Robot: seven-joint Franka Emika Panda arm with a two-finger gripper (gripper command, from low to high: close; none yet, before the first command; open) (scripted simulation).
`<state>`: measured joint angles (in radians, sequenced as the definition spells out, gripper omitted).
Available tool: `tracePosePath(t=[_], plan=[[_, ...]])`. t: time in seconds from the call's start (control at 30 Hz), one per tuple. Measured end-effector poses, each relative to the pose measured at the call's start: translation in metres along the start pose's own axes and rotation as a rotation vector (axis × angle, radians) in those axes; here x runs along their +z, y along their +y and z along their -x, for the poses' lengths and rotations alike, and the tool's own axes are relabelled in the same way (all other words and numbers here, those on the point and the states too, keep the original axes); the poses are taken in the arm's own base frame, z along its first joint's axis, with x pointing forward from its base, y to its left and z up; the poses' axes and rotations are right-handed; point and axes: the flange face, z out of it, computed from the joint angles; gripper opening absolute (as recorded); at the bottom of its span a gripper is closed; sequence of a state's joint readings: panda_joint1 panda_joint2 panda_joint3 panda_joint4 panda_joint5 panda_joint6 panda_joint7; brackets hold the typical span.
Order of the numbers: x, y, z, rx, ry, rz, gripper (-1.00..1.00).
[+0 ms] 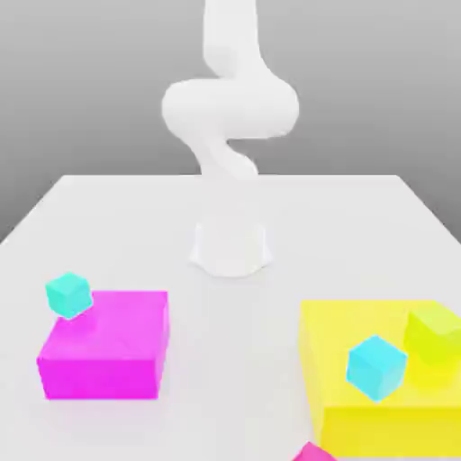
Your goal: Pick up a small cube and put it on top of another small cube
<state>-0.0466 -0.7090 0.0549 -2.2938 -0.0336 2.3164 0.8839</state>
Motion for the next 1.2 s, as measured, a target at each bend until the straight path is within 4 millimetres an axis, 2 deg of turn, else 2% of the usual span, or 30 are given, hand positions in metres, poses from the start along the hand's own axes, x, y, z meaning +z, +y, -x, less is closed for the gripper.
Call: tracePosePath(t=[0.13,0.3,0.47,0.63,0.87,1.1,1.2], plan=[[0.073,-0.012,0.011,0.062,-0.014,0.131,0.00],[0.161,-0.013,0.031,0.136,-0.037,0.270,0.00],[0.244,-0.001,0.058,0.211,-0.072,0.385,0.00],[0.319,0.019,0.092,0.292,-0.120,0.481,0.00],[0.403,0.052,0.153,0.425,-0.212,0.584,0.00],[0.460,0.079,0.219,0.585,-0.327,0.656,0.00],[0.493,0.098,0.242,0.605,-0.339,0.661,0.00]])
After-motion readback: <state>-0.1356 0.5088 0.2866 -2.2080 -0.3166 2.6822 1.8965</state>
